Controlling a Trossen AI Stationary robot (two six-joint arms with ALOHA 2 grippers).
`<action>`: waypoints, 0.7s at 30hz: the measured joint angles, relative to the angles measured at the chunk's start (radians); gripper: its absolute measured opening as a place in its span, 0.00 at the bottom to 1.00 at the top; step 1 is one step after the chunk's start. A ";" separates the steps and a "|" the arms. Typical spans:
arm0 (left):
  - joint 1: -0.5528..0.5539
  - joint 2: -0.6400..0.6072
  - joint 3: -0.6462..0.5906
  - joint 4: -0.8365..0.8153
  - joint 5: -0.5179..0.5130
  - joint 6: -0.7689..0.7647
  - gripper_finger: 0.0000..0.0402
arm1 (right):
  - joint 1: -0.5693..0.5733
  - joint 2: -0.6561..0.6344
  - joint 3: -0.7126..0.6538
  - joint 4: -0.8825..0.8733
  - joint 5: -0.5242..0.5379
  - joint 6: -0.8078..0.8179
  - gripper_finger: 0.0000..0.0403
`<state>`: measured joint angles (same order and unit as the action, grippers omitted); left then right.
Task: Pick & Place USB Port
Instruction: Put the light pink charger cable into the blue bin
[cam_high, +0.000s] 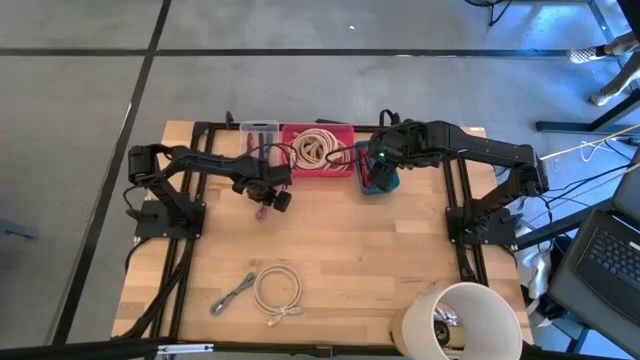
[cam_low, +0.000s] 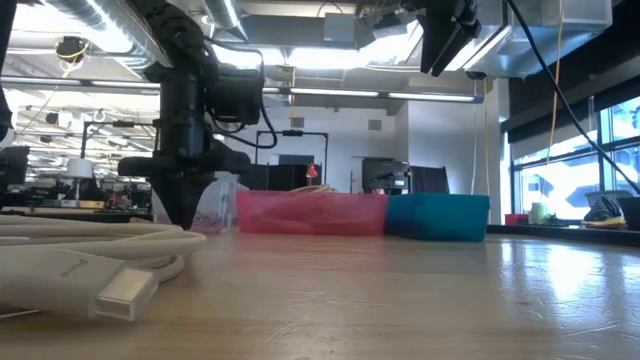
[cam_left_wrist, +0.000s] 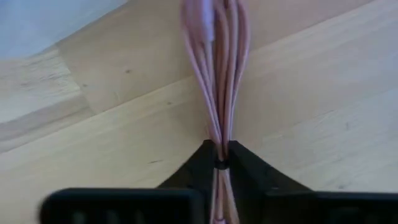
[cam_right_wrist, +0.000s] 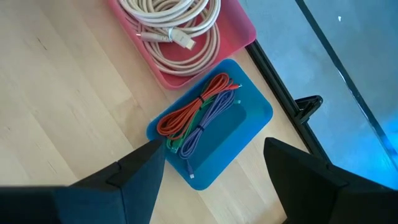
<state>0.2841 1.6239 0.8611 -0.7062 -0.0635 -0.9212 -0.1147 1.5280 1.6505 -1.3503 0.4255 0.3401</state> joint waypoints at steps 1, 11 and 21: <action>0.000 -0.003 -0.008 0.013 -0.001 0.000 0.06 | 0.000 0.000 0.000 0.000 0.000 0.000 0.68; -0.029 -0.052 -0.029 0.044 -0.003 -0.004 0.01 | 0.000 0.000 0.000 -0.001 0.000 0.000 0.68; -0.111 -0.306 -0.027 0.047 -0.037 -0.109 0.01 | 0.000 0.000 0.000 -0.001 0.000 0.000 0.68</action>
<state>0.1727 1.3182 0.8338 -0.6588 -0.1002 -1.0301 -0.1150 1.5280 1.6505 -1.3509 0.4259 0.3397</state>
